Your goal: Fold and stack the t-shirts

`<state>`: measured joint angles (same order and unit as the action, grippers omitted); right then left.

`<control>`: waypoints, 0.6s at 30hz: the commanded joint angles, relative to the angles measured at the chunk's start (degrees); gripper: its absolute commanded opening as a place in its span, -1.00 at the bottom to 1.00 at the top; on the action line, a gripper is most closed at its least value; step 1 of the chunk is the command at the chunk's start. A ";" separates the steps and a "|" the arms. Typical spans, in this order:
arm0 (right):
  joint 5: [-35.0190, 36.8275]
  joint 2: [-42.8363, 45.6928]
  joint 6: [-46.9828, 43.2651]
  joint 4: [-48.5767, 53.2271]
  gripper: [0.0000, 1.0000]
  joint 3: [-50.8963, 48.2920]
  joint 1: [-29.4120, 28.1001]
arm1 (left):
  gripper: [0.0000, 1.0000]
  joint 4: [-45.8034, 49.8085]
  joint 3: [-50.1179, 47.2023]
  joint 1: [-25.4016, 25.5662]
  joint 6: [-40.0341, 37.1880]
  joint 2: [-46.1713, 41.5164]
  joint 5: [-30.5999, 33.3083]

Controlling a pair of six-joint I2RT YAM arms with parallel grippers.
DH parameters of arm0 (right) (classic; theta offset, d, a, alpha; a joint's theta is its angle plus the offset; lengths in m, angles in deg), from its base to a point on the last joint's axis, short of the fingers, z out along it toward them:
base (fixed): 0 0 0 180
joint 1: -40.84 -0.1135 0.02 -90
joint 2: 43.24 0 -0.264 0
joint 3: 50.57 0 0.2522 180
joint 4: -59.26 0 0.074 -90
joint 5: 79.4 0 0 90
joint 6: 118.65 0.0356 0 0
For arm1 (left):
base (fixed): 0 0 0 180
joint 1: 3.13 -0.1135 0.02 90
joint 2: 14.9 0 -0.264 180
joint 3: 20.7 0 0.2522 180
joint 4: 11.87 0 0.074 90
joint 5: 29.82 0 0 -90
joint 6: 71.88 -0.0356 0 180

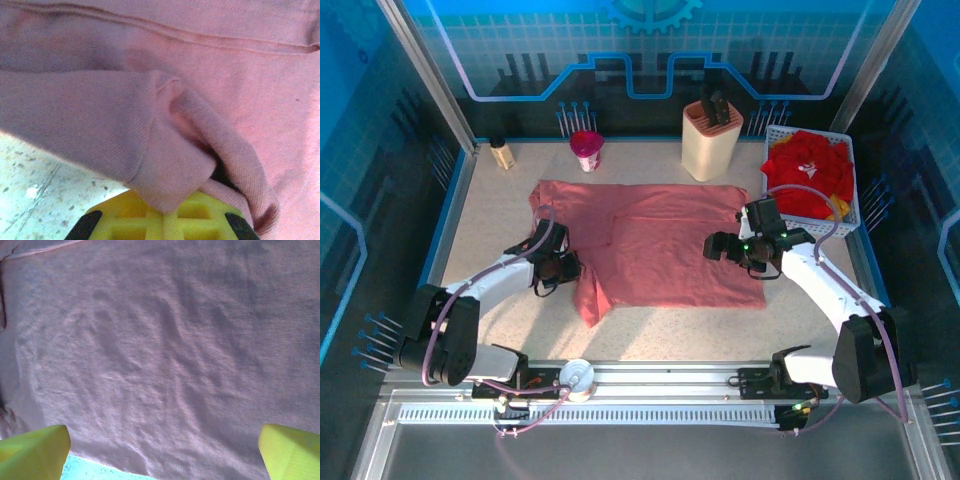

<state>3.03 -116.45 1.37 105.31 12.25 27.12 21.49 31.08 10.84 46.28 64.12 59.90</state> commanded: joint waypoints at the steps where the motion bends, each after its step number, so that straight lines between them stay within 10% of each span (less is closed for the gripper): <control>1: -0.31 -0.21 -0.29 0.38 0.95 -0.38 0.58 | -1.00 7.03 2.16 -0.44 0.09 -0.24 1.31; 18: 7.24 6.86 3.15 9.03 0.87 -6.68 9.22 | -1.00 40.56 11.94 2.04 6.08 -10.37 3.91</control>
<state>7.90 -112.04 2.75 109.77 7.62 33.46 53.12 40.74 12.42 49.96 55.07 63.38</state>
